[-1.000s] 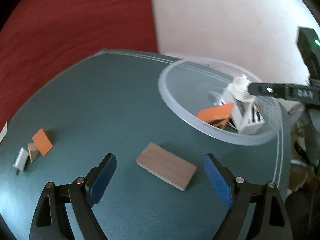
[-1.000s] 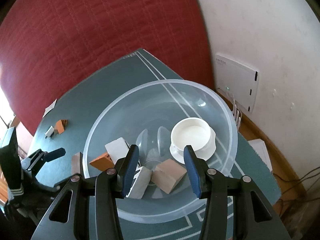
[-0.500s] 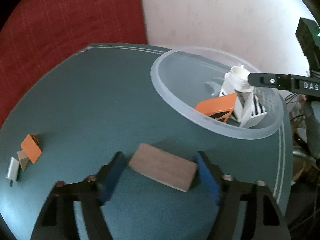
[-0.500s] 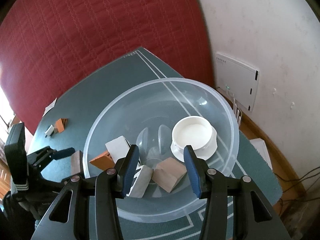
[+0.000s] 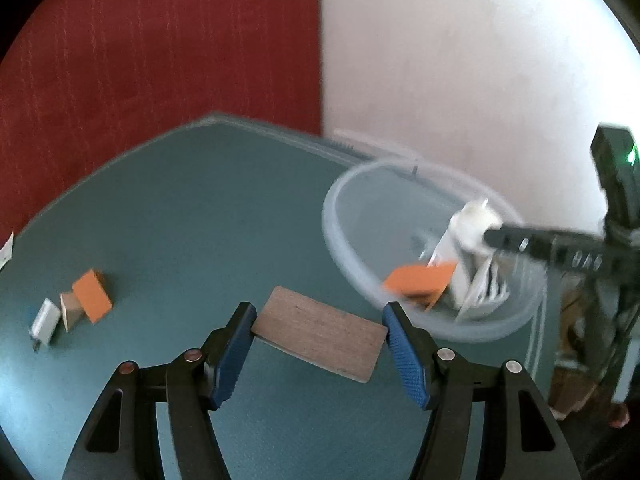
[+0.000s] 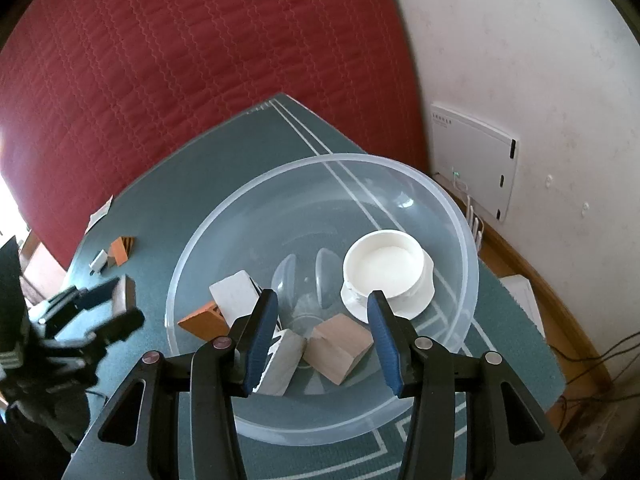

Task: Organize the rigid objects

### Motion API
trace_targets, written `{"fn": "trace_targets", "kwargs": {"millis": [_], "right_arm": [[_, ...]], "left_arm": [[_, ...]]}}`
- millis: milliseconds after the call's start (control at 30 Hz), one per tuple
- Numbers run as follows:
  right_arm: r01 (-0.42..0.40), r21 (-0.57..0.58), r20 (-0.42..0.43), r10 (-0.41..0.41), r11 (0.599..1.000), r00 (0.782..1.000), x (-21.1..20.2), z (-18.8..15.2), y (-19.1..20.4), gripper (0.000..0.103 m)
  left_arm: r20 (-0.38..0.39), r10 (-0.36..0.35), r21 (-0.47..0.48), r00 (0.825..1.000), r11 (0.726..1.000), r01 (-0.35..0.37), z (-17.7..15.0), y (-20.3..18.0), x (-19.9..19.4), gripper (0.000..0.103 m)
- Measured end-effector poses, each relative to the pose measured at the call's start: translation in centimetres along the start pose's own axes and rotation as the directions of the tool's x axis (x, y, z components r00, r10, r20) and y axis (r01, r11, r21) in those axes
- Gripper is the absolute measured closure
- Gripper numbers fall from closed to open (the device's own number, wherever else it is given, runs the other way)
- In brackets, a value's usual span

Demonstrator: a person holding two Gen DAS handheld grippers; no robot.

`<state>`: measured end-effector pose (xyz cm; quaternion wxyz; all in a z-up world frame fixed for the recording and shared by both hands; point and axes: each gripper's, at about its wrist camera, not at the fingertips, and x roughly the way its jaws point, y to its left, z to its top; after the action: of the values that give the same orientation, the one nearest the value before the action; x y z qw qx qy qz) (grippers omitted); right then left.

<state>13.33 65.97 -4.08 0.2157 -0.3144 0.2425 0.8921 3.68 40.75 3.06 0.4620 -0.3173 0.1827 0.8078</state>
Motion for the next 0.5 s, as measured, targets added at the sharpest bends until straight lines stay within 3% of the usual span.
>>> {"fn": "trace_targets", "kwargs": {"millis": [300,367,400,500], "right_arm": [[-0.006,0.011,0.008,0.006,1.0,1.0,0.3,0.3,0.2,0.055],[-0.008,0.011,0.008,0.008,1.0,1.0,0.4,0.5,0.2,0.055],[-0.009,0.011,0.008,0.009,1.0,1.0,0.5,0.5,0.3,0.055],[-0.009,0.012,0.009,0.009,1.0,1.0,0.6,0.6,0.3,0.055]], "left_arm": [[0.05,-0.056,0.006,0.997,0.998,0.056,3.6,-1.9,2.4,0.035],[0.059,-0.054,-0.003,0.997,0.999,0.054,4.3,-2.3,2.9,0.027],[0.06,-0.044,-0.01,0.997,0.999,0.045,4.4,-2.1,2.9,0.012],[0.073,-0.023,-0.049,0.997,0.998,0.027,4.5,-1.6,3.4,0.009]]}}
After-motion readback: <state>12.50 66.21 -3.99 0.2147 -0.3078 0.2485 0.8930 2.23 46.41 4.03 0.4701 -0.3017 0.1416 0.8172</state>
